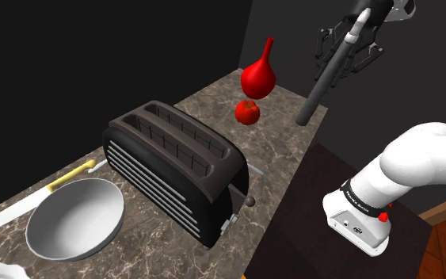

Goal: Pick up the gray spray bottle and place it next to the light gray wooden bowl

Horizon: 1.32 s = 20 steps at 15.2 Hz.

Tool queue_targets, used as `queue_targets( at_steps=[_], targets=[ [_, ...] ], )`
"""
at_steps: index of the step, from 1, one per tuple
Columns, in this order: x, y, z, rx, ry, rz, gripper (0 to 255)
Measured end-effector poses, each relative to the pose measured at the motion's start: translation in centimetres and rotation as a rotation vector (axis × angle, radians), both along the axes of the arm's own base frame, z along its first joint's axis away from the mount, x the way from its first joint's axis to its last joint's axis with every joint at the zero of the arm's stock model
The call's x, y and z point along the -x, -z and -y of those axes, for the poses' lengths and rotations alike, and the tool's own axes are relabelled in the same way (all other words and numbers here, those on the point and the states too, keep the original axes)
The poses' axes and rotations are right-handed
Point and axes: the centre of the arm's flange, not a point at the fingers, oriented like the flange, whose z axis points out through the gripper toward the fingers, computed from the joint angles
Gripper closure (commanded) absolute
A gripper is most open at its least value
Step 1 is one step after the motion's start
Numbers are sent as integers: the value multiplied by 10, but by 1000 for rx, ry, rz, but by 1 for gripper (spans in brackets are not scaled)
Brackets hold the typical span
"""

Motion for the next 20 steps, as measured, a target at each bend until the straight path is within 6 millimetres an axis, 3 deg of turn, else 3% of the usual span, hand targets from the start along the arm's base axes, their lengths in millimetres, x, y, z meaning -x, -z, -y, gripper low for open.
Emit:
queue_targets(
  at_steps=[7, 12, 20],
  targets=[
    [-1, -33, -8, 1, 0, 0, 255],
    [-1, -36, -64, 1, -1, 0, 255],
    [4, -37, -173, 2, -1, 0, 255]
  ],
)
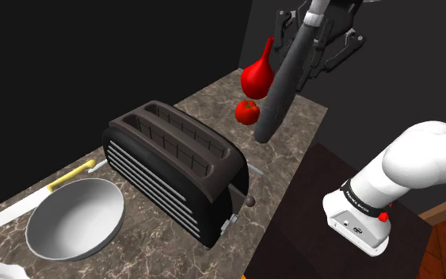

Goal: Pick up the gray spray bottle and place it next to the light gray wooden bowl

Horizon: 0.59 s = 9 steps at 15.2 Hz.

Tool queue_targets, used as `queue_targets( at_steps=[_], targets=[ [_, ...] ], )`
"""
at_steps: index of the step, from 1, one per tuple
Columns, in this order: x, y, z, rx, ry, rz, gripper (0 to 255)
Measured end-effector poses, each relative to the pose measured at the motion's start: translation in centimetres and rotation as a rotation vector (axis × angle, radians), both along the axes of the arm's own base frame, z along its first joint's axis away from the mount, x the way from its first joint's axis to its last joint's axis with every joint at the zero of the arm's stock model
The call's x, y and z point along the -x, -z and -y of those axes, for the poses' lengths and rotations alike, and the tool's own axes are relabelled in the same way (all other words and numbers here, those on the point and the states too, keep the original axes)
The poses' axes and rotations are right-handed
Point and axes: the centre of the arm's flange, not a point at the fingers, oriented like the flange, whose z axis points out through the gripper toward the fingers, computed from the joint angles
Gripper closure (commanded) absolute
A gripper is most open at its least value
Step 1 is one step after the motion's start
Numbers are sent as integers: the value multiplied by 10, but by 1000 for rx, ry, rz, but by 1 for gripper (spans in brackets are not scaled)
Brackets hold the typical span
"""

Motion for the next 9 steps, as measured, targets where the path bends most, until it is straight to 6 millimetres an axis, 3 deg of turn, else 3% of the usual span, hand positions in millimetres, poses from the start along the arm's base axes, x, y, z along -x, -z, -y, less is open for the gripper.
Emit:
queue_targets(
  at_steps=[9],
  targets=[
    [-1, 1, -116, 0, 0, 0, 255]
  ],
)
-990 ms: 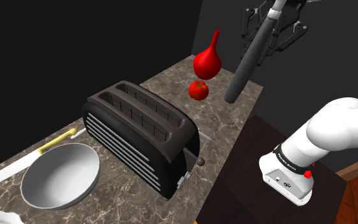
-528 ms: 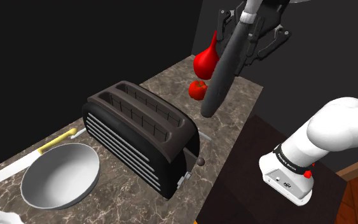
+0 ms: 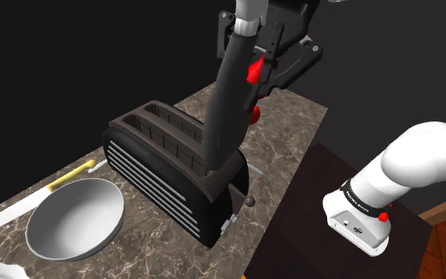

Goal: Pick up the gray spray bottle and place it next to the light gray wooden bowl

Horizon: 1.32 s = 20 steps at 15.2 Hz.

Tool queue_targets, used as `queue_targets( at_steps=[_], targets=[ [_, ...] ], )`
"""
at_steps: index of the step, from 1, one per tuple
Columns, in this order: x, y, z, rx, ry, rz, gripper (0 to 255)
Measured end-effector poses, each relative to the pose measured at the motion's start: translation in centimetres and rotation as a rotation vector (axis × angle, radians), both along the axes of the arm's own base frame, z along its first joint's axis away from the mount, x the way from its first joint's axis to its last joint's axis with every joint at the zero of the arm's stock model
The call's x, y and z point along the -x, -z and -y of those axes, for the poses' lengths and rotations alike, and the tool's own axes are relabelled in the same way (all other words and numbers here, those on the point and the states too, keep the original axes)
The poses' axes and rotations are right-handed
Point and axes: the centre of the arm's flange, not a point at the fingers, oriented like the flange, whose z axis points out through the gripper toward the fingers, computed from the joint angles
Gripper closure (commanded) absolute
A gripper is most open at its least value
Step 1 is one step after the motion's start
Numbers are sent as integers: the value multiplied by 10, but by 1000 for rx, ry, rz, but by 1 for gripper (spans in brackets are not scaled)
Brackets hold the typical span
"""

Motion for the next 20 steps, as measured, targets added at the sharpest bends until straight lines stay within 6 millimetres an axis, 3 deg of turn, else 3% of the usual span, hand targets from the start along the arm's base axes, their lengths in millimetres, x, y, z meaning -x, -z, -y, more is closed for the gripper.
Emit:
queue_targets(
  at_steps=[7, 9, 20],
  targets=[
    [6, 2, -96, 1, -1, 0, 255],
    [9, 2, -115, 1, 0, -1, 255],
    [8, 56, -121, -2, 1, -1, 255]
  ],
)
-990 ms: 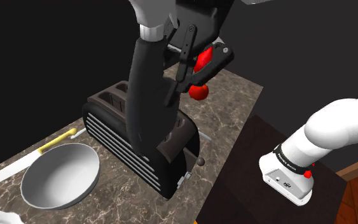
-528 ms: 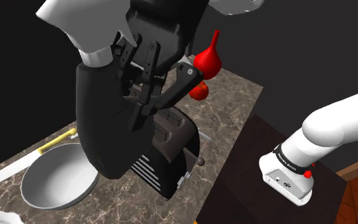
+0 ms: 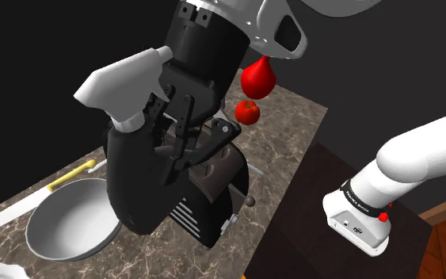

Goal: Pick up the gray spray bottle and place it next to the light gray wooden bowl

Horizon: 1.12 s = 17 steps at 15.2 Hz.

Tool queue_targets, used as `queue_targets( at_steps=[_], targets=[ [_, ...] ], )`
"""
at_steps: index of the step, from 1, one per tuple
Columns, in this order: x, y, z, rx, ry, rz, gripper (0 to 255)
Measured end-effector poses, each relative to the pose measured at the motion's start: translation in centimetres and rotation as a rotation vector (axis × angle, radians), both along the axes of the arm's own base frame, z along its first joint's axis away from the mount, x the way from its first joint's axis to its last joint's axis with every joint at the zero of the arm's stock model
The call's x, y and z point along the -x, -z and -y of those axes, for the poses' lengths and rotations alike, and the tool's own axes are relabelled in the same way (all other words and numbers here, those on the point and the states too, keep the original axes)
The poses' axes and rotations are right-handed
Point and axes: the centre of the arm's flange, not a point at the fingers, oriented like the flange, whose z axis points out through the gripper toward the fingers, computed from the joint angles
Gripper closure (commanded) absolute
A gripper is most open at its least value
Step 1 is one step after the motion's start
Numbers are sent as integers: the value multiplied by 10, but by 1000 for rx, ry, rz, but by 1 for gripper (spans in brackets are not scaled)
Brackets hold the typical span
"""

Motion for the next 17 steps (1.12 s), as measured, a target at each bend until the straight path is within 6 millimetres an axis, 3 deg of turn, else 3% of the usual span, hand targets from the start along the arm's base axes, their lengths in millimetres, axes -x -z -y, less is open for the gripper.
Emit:
queue_targets(
  at_steps=[17],
  targets=[
    [1, 91, -1, 0, 0, 0, 255]
  ],
)
